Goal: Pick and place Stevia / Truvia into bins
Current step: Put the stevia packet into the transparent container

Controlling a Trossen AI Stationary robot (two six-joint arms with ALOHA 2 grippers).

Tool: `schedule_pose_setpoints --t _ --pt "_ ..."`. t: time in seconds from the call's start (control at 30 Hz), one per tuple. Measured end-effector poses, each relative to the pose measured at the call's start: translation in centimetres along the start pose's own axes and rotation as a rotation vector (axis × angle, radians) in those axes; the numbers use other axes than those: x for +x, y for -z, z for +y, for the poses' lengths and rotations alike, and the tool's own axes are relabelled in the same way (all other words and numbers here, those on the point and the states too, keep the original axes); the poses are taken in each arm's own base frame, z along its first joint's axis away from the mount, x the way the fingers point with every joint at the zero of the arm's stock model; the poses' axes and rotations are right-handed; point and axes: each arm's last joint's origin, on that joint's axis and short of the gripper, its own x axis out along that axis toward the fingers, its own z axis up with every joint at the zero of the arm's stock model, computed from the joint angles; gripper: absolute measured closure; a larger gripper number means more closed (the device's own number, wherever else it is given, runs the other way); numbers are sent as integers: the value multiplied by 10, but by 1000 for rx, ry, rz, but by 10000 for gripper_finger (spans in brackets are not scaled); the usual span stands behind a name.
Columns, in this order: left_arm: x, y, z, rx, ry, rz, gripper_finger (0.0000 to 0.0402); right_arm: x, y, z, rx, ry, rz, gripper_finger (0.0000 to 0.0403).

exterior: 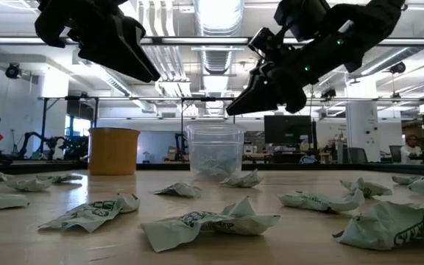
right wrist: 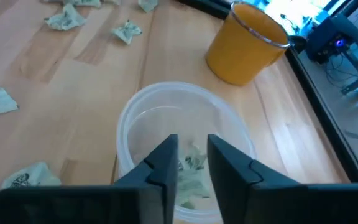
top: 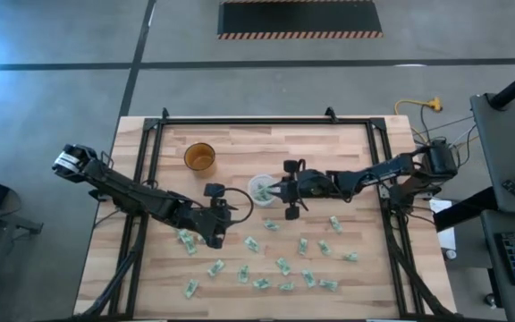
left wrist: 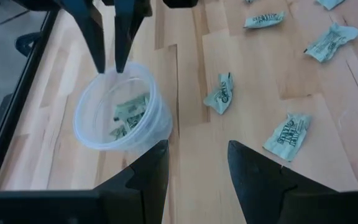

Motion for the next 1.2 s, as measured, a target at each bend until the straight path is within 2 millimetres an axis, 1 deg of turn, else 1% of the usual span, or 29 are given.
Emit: schedule_pose_setpoints --t 0.1,0.23,0.37,0.57,0.73,0.9,1.03,1.2 --pt "0 3 0 -27 4 30 253 -6 -1 -1 -1 -9 27 299" --pt "-1 12 -1 -84 35 119 253 -19 -2 2 -17 -42 84 280" --pt "-4 24 -3 -156 73 242 253 -32 -5 7 -35 -79 115 272" --pt "-10 40 -4 -257 14 406 253 -54 -16 13 -22 -110 92 271" --pt "-3 52 -8 -221 -12 493 253 -73 -19 19 -20 -154 104 271" --pt "3 62 -13 -201 13 549 253 -87 -20 24 -1 -181 94 271" --pt "5 71 -14 -190 13 577 253 -93 -20 27 -2 -193 78 275" --pt "6 78 -14 -160 12 589 253 -92 -19 28 -4 -191 81 284"
